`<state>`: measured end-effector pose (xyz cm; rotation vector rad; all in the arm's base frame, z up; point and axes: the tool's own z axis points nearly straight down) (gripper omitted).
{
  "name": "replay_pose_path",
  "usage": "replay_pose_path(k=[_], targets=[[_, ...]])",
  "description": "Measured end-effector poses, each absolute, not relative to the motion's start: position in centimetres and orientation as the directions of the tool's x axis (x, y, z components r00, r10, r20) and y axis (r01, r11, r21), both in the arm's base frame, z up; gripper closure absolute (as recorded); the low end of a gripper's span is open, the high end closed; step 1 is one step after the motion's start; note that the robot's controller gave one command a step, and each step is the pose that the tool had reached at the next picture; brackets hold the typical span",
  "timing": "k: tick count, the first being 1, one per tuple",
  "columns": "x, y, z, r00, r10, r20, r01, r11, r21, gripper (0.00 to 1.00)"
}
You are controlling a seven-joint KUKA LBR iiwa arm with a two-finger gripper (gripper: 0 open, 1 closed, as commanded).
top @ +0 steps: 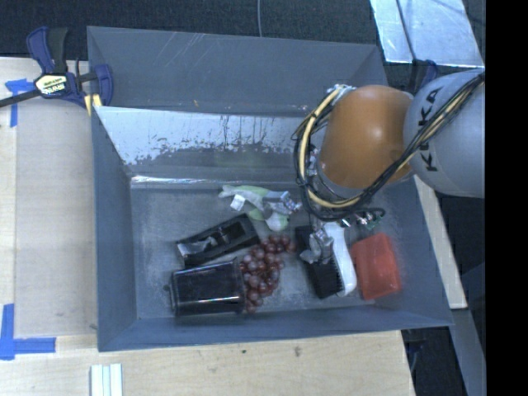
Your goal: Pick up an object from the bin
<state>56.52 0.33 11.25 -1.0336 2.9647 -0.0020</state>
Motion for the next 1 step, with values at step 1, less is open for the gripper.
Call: replay_pose_path(k=[1], targets=[[56.43,2.34,8.98,-0.726,-0.688,-0.004,-0.688,0.726,-0.006,0.00]])
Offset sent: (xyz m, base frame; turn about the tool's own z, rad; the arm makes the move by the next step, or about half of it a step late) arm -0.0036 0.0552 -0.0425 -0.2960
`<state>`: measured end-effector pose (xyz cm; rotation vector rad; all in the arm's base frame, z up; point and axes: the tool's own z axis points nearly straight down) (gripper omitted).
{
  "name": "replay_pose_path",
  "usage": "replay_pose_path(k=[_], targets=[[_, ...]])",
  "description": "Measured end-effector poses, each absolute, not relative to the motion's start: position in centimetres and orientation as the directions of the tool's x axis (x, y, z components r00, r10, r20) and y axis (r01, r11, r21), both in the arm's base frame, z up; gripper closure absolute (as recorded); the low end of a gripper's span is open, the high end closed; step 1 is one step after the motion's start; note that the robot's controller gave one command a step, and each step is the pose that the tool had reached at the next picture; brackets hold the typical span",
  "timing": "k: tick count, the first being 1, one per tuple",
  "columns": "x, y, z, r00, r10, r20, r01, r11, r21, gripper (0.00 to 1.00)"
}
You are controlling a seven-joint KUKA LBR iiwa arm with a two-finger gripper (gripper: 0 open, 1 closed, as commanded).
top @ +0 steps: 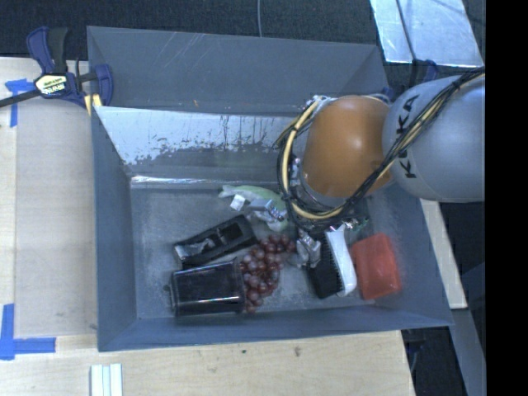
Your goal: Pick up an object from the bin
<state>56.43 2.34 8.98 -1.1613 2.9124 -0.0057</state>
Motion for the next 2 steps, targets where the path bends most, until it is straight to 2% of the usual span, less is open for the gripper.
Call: replay_pose_path(k=[1,2], targets=[[56.34,5.68,7.12,-0.570,-0.821,-0.001,-0.821,0.570,-0.005,1.00],[56.34,5.68,7.12,-0.570,-0.821,-0.001,-0.821,0.570,-0.005,1.00]])
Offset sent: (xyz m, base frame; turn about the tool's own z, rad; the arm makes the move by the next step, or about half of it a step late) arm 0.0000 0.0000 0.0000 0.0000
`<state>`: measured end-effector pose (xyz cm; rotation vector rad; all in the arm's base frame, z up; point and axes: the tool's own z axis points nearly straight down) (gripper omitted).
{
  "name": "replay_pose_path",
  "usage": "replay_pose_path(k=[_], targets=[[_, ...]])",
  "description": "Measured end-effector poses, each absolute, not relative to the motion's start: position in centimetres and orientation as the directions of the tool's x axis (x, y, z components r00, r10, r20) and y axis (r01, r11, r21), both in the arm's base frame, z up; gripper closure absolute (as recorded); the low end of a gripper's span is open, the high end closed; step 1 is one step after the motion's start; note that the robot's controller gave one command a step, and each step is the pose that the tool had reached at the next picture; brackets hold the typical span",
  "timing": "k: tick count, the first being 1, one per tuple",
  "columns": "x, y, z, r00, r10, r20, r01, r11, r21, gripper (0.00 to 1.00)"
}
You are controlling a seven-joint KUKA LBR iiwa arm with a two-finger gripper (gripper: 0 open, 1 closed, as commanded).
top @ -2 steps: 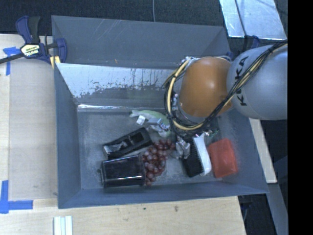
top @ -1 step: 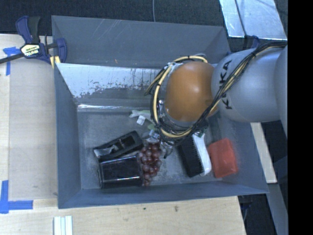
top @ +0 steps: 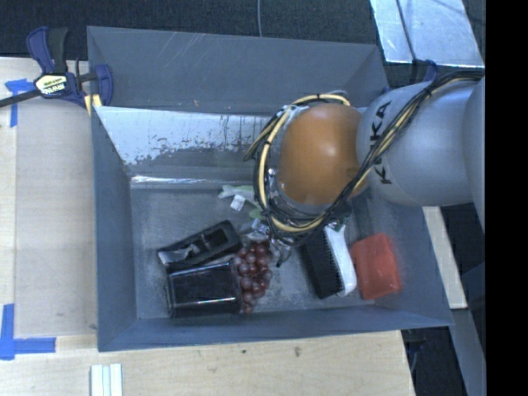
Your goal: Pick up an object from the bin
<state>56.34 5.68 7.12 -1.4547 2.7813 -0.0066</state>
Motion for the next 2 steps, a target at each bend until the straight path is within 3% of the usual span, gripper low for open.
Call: replay_pose_path(k=[2], targets=[[56.1,5.7,8.7,-0.571,-0.821,0.002,-0.821,0.571,0.000,1.00]])
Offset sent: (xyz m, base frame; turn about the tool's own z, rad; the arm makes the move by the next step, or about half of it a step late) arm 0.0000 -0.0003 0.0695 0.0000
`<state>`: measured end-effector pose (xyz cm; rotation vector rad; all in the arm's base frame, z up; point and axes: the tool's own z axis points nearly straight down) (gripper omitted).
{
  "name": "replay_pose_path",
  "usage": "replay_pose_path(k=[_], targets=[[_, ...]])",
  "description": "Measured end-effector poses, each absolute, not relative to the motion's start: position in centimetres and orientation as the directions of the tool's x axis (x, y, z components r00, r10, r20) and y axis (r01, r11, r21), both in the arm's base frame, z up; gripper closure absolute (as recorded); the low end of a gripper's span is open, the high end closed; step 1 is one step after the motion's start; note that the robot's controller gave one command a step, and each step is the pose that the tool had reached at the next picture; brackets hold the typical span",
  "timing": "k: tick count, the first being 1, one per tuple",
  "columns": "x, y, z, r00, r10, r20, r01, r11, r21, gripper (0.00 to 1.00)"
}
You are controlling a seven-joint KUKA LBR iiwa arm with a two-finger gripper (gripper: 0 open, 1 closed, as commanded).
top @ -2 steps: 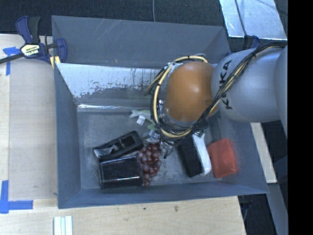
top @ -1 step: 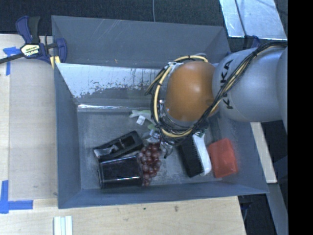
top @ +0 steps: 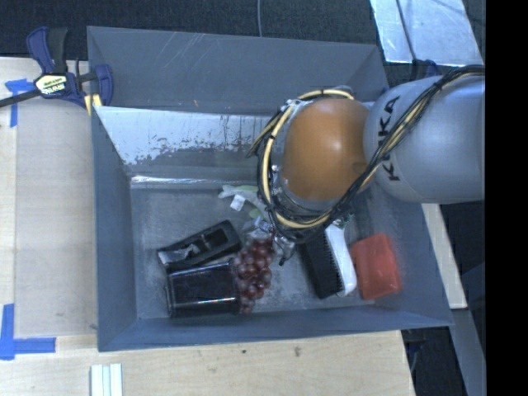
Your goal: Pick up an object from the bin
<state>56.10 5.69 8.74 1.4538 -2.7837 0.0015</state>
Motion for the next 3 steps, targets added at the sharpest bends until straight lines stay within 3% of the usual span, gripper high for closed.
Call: replay_pose_path(k=[3], targets=[[56.3,5.8,15.1,-0.572,-0.820,-0.003,-0.820,0.572,-0.005,1.00]])
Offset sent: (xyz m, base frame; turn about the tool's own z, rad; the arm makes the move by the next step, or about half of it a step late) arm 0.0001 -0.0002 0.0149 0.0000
